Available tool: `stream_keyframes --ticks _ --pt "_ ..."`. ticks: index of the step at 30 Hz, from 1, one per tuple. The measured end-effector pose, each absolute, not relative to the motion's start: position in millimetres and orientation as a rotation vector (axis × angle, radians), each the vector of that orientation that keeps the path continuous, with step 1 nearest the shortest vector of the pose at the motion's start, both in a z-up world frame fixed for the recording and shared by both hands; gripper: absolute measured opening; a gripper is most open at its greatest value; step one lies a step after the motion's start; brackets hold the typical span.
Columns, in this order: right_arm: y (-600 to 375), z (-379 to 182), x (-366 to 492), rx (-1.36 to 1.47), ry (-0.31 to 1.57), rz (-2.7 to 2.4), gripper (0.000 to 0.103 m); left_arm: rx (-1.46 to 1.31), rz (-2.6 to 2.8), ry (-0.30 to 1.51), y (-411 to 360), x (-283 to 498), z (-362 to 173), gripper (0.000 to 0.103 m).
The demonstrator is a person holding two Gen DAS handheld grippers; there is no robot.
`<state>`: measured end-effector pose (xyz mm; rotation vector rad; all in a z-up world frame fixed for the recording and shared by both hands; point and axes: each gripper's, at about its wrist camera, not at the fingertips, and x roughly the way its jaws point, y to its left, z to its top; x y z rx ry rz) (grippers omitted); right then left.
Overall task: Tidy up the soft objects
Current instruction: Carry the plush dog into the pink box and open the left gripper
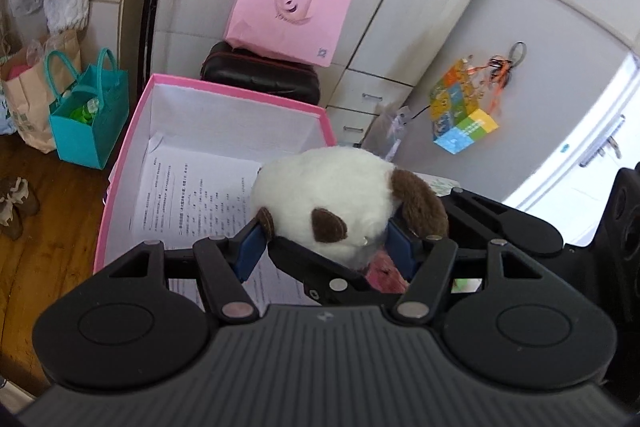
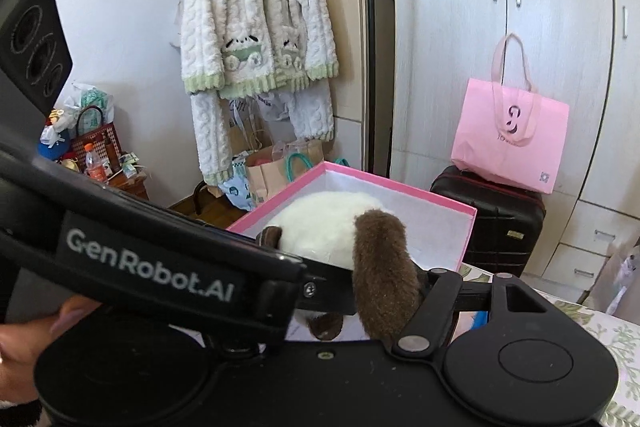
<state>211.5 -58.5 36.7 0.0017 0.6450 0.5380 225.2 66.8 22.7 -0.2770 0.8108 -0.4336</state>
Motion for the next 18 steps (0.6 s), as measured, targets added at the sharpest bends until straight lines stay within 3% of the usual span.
stream_keyframes --ticks 8,18 --pt "-54 2 265 -0.020 0.775 0.605 0.073 -0.346 -0.367 0.918 69 274 -14 0.063" --pt "-39 -15 270 -0.219 0.778 0.553 0.075 -0.374 -0.281 0.929 69 279 -31 0.064"
